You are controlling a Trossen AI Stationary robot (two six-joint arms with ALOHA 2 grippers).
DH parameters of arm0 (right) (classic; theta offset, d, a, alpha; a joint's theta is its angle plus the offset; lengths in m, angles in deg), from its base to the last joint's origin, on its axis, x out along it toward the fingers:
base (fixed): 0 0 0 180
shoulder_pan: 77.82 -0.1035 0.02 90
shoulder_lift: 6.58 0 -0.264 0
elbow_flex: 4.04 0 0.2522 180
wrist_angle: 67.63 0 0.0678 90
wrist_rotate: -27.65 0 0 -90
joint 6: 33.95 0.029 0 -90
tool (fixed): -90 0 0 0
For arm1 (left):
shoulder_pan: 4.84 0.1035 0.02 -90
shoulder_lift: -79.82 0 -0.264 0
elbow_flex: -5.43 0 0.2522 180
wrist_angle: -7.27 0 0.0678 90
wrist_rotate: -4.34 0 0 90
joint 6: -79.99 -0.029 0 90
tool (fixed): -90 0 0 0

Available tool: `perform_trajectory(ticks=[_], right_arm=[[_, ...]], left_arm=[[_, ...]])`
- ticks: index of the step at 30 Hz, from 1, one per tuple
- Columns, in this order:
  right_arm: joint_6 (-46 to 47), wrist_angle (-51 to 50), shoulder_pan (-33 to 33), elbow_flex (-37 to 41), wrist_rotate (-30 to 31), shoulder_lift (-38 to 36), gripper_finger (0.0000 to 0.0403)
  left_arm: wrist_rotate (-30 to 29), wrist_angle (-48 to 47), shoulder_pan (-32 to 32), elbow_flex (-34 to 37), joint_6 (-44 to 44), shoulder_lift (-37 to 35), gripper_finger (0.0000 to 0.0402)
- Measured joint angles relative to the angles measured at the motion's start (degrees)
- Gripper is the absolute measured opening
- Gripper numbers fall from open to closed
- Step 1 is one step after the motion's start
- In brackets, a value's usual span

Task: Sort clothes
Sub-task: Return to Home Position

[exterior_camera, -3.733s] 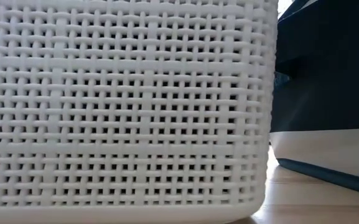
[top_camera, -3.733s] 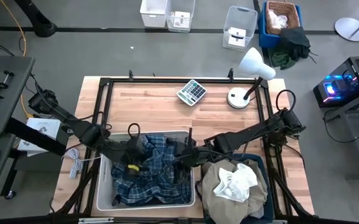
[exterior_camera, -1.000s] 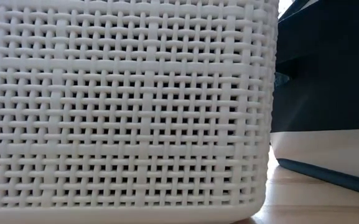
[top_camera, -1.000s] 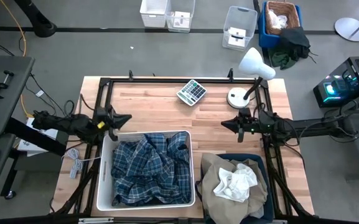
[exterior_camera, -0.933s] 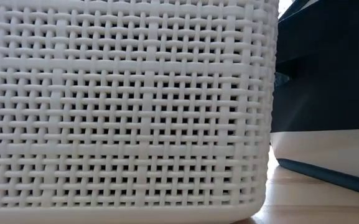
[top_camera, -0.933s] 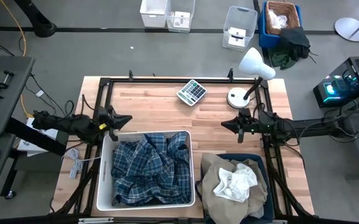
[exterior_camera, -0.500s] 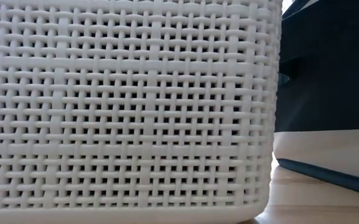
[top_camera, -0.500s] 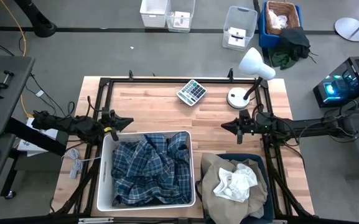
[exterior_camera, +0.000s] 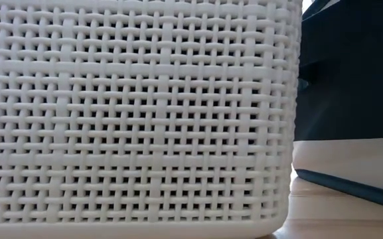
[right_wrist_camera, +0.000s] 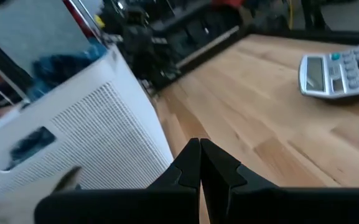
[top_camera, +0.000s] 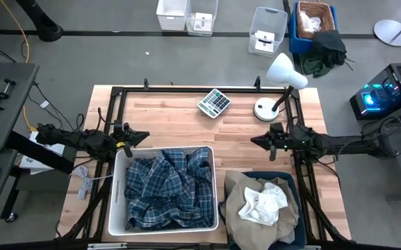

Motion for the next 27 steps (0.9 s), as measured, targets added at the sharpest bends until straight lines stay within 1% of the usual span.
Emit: perform_trajectory(ticks=[5, 7, 8, 9, 12, 13, 18, 27], right_arm=[[0.01, 0.12, 0.0, 4.42, -0.03, -10.41, 0.0], [0.0, -4.59, 0.04, 4.62, -0.03, -13.95, 0.0], [0.0, -6.94, 0.13, 4.61, -0.09, -15.62, 0.0], [0.0, -6.89, 0.31, 4.6, -0.46, -17.09, 0.0], [0.08, -7.01, 0.69, 4.64, -0.9, -22.13, 0.0], [0.02, -5.2, 0.83, 4.62, -1.02, -22.03, 0.0], [0.0, -3.79, 0.69, 4.64, -0.65, -22.03, 0.0], [0.0, -6.72, 0.61, 4.67, -0.64, -22.03, 0.0]], left_arm=[[0.49, 0.6, 1.11, 0.3, -0.17, 0.0, 0.0005], [0.6, 4.53, 2.93, 1.94, -0.22, 0.0, 0.0005], [0.58, 8.43, 4.05, 3.25, -0.55, 0.0, 0.0005], [0.59, 12.74, 5.24, 4.77, -0.63, 0.03, 0.0005], [0.73, 15.41, 9.39, 4.63, -0.66, -0.02, 0.0005], [0.74, 15.5, 10.63, 4.63, -0.54, -0.02, 0.0005], [1.3, 15.26, 15.31, 4.63, -0.22, -0.02, 0.0005], [1.34, 15.54, 16.09, 4.63, -0.42, -0.02, 0.0005]])
